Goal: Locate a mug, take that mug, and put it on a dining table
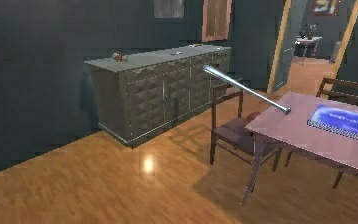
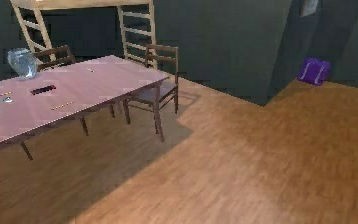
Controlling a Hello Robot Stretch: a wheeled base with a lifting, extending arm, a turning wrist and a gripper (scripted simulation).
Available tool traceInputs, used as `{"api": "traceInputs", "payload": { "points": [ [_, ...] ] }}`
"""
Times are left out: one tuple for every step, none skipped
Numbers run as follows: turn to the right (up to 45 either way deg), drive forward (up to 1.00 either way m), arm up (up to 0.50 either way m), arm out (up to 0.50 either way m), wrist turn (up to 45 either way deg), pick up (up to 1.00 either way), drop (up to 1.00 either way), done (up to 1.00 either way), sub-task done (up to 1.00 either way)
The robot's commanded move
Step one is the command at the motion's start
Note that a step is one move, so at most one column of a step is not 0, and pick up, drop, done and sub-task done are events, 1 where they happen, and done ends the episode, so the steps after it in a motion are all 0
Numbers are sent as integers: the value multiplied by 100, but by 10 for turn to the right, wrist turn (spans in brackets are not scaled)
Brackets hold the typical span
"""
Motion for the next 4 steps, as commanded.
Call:
{"api": "traceInputs", "payload": {
  "points": [
    [0,100,0,0,0,0,0,0,0],
    [0,100,0,0,0,0,0,0,0],
    [-90,0,0,0,0,0,0,0,0],
    [0,15,0,0,0,0,0,0,0]
  ]
}}
